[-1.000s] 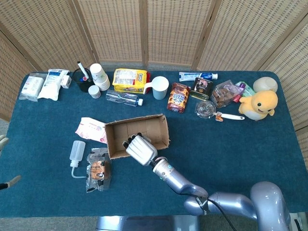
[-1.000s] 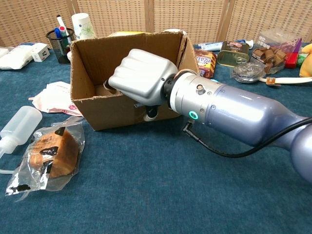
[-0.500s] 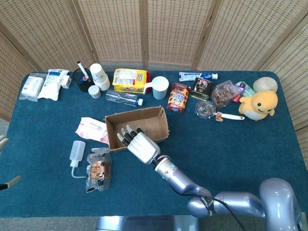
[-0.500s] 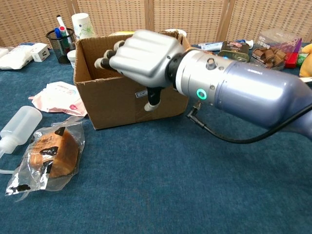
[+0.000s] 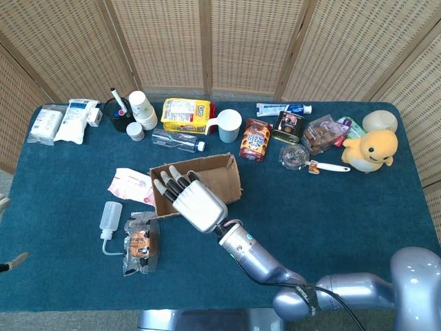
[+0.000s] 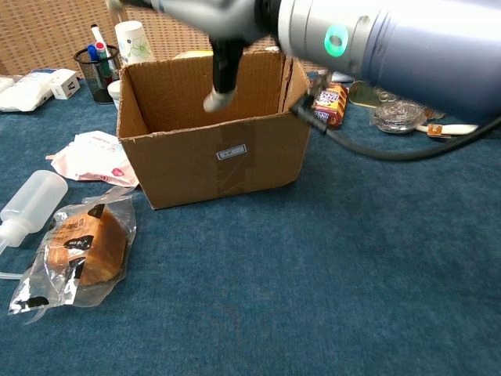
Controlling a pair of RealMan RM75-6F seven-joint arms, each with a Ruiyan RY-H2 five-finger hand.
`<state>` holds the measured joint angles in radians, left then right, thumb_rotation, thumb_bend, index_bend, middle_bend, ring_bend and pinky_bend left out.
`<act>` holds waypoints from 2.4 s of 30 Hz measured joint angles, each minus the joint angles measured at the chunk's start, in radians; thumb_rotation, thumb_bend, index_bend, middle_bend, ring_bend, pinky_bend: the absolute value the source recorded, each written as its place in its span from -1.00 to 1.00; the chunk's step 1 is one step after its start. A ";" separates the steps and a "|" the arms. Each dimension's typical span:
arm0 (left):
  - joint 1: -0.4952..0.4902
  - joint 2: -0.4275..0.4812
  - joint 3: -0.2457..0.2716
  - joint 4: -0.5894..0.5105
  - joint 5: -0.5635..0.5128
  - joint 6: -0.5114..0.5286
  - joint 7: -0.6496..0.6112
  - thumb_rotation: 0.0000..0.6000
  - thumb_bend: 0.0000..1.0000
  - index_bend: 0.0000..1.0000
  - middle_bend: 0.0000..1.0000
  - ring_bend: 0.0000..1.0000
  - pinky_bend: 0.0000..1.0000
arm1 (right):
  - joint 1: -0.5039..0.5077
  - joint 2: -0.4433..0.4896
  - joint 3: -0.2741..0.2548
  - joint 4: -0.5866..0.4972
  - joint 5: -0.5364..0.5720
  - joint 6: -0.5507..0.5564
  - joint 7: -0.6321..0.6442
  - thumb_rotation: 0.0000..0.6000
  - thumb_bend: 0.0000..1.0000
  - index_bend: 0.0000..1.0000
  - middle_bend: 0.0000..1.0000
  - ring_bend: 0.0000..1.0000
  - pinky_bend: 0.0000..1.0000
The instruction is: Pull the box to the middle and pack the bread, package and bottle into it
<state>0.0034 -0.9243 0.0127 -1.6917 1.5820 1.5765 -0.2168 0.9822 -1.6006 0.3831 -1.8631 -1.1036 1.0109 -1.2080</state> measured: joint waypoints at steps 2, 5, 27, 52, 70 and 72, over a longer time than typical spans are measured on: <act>0.002 0.002 0.001 -0.002 0.004 0.004 -0.001 1.00 -0.82 -1.00 -1.00 -1.00 -1.00 | -0.001 0.033 0.013 -0.041 -0.005 0.022 0.022 1.00 -1.00 -0.95 -0.82 -0.80 -0.19; 0.005 0.002 0.003 -0.003 0.010 0.010 0.000 1.00 -0.82 -1.00 -1.00 -1.00 -1.00 | -0.009 0.081 0.025 -0.077 -0.014 0.048 0.064 1.00 -1.00 -0.93 -0.82 -0.80 -0.19; 0.001 -0.013 0.008 -0.021 0.021 -0.002 0.059 1.00 -0.82 -1.00 -1.00 -1.00 -0.98 | -0.358 0.423 -0.095 0.064 -0.313 0.281 0.857 1.00 -1.00 -0.84 -0.78 -0.80 -0.28; -0.176 -0.067 0.001 0.068 0.152 -0.173 0.053 1.00 -0.86 -1.00 -1.00 -1.00 -0.76 | -0.797 0.341 -0.344 0.636 -0.444 0.639 1.553 1.00 -1.00 -0.81 -0.77 -0.80 -0.32; -0.343 -0.086 0.008 -0.125 0.135 -0.518 0.507 1.00 -0.86 -1.00 -1.00 -1.00 -0.75 | -0.857 0.334 -0.336 0.685 -0.450 0.671 1.596 1.00 -1.00 -0.81 -0.78 -0.80 -0.35; -0.361 -0.096 0.005 -0.140 0.112 -0.552 0.548 1.00 -0.86 -1.00 -1.00 -1.00 -0.74 | -0.859 0.336 -0.333 0.685 -0.450 0.670 1.583 1.00 -1.00 -0.81 -0.78 -0.80 -0.35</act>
<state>-0.3576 -1.0204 0.0173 -1.8314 1.6936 1.0244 0.3311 0.1231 -1.2641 0.0499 -1.1785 -1.5536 1.6812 0.3751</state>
